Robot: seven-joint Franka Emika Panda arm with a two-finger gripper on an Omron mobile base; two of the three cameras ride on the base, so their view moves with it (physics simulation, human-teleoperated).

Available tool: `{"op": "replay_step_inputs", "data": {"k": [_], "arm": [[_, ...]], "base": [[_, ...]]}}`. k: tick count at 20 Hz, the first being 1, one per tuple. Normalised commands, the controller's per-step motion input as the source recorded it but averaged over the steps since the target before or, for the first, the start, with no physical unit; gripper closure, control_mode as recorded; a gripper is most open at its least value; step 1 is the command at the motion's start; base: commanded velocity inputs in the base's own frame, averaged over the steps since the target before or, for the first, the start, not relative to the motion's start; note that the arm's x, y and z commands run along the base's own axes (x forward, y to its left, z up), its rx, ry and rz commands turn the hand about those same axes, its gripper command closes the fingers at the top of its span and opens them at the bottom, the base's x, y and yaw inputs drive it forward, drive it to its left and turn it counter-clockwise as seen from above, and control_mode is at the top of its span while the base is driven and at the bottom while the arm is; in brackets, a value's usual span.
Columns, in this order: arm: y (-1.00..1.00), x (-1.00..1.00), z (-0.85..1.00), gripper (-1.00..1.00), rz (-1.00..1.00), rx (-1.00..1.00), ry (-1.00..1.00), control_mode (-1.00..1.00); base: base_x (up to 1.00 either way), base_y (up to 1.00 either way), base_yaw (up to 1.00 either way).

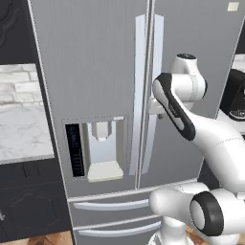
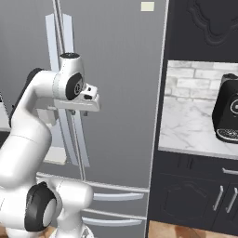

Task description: Retrieve the apple and banana from the fridge and place them into the bowl on the dining table.

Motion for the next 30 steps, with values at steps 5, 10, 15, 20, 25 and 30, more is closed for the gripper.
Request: {"op": "replay_step_inputs", "data": {"k": [5,10,15,20,25,30], "arm": [[0.00,-0.52,0.00,-1.00,0.00,0.00,-0.05,-1.00],[0.00,-0.73,0.00,-1.00,-0.01,0.00,-0.12,-1.00],[0.00,-0.65,-0.03,-1.00,0.00,0.00,-0.11,-1.00],[0.00,-0.50,-0.05,-1.00,0.00,0.00,-0.09,-1.00],[0.00,0.00,0.00,-1.00,0.00,0.00,0.00,1.00],[0.00,0.00,0.00,-1.00,0.00,0.00,0.00,1.00]], "base": [[0.00,0.00,0.00],[0.00,0.00,0.00],[0.00,0.00,0.00],[0.00,0.00,0.00],[-0.42,0.00,0.00],[-0.59,0.00,0.00]]}}
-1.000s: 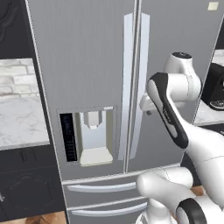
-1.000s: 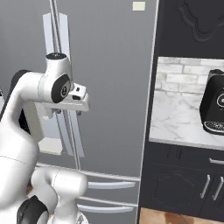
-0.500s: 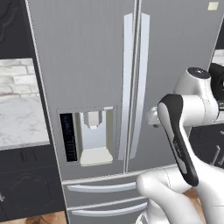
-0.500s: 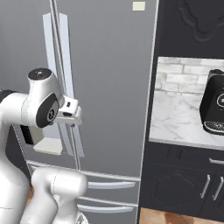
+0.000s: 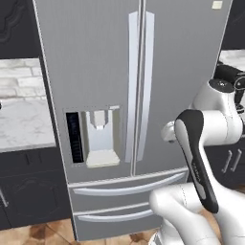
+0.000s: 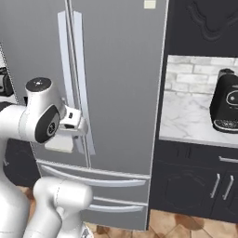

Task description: Retrieve the apple and banana from the fridge and place them into the bowl on the dining table.

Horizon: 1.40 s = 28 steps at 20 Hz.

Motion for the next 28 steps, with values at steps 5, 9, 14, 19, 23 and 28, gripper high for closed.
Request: {"op": "replay_step_inputs", "data": {"k": [5,9,14,19,23,28], "arm": [[0.00,0.00,0.00,-1.00,0.00,0.00,0.00,1.00],[0.00,0.00,0.00,-1.00,0.00,0.00,0.00,1.00],[0.00,0.00,0.00,-1.00,0.00,0.00,0.00,1.00],[0.00,0.00,0.00,-1.00,0.00,0.00,0.00,1.00],[0.00,0.00,0.00,-1.00,0.00,0.00,0.00,1.00],[0.00,0.00,0.00,-1.00,0.00,0.00,0.00,1.00]], "base": [[-0.54,0.12,0.00],[-0.35,0.29,0.00],[-0.06,0.47,0.00],[-0.23,0.31,0.00],[-0.57,0.00,-0.01],[-0.45,-0.05,0.00]]}}
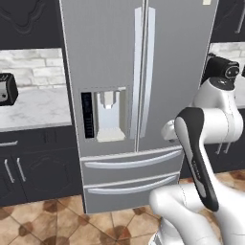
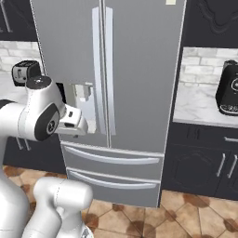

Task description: Retrieve the apple and banana from the fridge and place them into the bowl on the dining table.

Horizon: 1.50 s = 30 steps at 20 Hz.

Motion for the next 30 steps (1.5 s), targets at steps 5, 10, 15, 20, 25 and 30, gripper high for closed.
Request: {"op": "replay_step_inputs", "data": {"k": [5,10,15,20,25,30], "arm": [[-0.01,0.04,0.00,-1.00,0.00,0.00,0.00,-1.00],[-0.22,0.65,0.00,-1.00,0.00,0.01,-0.07,-1.00],[-0.12,0.92,0.05,-1.00,-0.08,0.00,-0.18,-1.00],[0.00,0.85,0.24,-1.00,-0.05,0.00,-0.25,-1.00],[0.00,0.52,0.34,-1.00,-0.01,0.00,-0.21,-1.00],[0.00,0.46,0.41,-1.00,-0.02,0.00,-0.18,-1.00]], "base": [[-0.03,0.00,0.00],[0.00,0.00,0.00],[0.00,0.00,0.00],[0.00,0.00,0.00],[0.00,0.00,0.00],[0.00,0.00,0.00]]}}
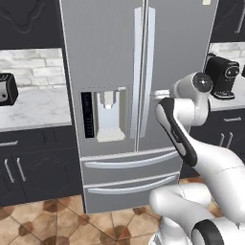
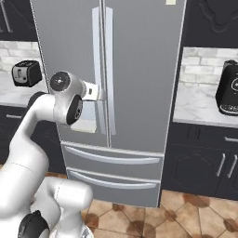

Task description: Retrieve the apple and banana from the fridge and place them into the bowl on the dining table.

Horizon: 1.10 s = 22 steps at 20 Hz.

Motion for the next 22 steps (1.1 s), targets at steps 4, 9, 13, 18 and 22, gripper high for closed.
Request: {"op": "replay_step_inputs", "data": {"k": [4,9,13,18,22], "arm": [[-0.15,0.41,0.51,-1.00,-0.02,0.00,-0.08,-1.00],[-0.23,0.43,0.32,-1.00,-0.02,0.00,0.00,-1.00],[0.00,0.57,0.07,-1.00,0.00,0.00,-0.01,-1.00],[0.00,0.61,0.00,-1.00,0.00,0.00,0.00,-1.00],[0.00,0.66,0.00,-1.00,0.00,0.00,0.00,-1.00]], "base": [[0.00,0.00,0.00],[0.00,0.00,0.00],[0.00,0.00,0.00],[0.00,0.00,0.00],[0.00,0.00,0.00]]}}
